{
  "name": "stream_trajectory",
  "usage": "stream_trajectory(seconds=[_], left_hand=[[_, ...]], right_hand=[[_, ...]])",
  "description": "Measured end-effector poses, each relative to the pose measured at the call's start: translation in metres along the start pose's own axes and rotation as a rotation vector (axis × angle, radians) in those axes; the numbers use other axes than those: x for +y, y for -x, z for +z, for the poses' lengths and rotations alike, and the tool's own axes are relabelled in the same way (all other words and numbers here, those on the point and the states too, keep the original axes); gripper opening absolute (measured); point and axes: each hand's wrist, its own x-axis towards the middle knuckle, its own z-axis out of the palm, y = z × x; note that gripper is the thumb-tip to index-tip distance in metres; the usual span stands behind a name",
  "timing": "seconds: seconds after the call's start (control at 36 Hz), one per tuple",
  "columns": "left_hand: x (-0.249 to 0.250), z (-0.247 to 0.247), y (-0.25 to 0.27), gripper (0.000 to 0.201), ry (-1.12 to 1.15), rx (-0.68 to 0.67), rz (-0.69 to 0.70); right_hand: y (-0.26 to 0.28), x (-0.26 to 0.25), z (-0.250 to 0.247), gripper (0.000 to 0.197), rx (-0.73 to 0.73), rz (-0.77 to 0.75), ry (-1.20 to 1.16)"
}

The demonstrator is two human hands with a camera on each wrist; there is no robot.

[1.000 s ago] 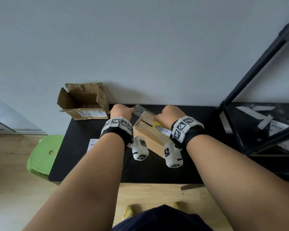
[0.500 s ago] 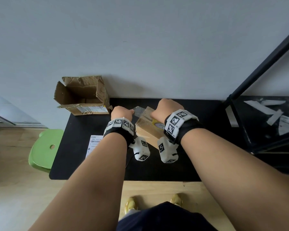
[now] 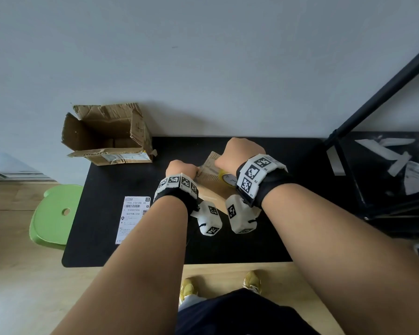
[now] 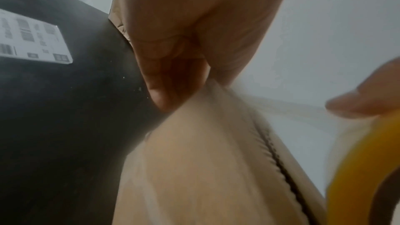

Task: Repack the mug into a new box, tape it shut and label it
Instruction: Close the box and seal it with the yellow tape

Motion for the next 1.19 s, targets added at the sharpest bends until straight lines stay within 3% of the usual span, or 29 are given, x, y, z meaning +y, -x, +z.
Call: stream_trajectory(seconds=[0.06, 0.11, 0.19, 0.28, 0.33, 0.47, 0.56, 0.61, 0.81, 0.97, 1.19], left_hand=[[0.001, 0.000, 0.004, 0.011, 0.000, -0.034, 0.003], [0.004, -0.003, 0.005, 0.007, 0.091, -0.059, -0.106], [0.007, -0.002, 0.013, 0.022, 0.017, -0.030, -0.042], [0.004, -0.006, 0.009, 0.033, 0.090, -0.055, -0.012], [0.004, -0.005, 0.012, 0.034, -0.004, -0.010, 0.046], [0.002, -0.004, 0.019, 0.012, -0.133, 0.123, 0.005], [-0.011, -0.003, 0.022, 0.007, -0.159, 0.072, -0.010], [-0.018, 0.000, 0.020, 0.018, -0.127, 0.037, 0.042], [-0.008, -0.009, 0.037, 0.041, 0.103, 0.150, 0.278], [-0.008, 0.001, 0.056, 0.053, -0.165, 0.065, 0.472], [-0.015, 0.010, 0.067, 0.074, -0.399, 0.006, 0.523]], right_hand=[[0.000, 0.000, 0.000, 0.026, -0.002, -0.001, 0.002], [-0.001, 0.001, 0.001, 0.027, 0.000, -0.005, 0.005], [-0.002, 0.001, 0.000, 0.028, 0.004, -0.006, 0.002], [-0.001, 0.001, 0.000, 0.029, 0.004, -0.004, 0.003], [0.000, 0.001, 0.001, 0.029, 0.007, -0.008, 0.001], [0.002, 0.002, 0.000, 0.028, 0.001, -0.013, -0.006], [0.004, 0.005, -0.001, 0.027, -0.004, -0.026, 0.001], [0.005, 0.004, 0.000, 0.027, -0.001, -0.034, 0.017], [0.003, 0.004, -0.004, 0.036, -0.038, -0.063, 0.012], [0.006, 0.008, -0.015, 0.028, -0.050, -0.014, -0.157], [0.018, 0.029, -0.013, 0.037, -0.098, -0.003, -0.408]])
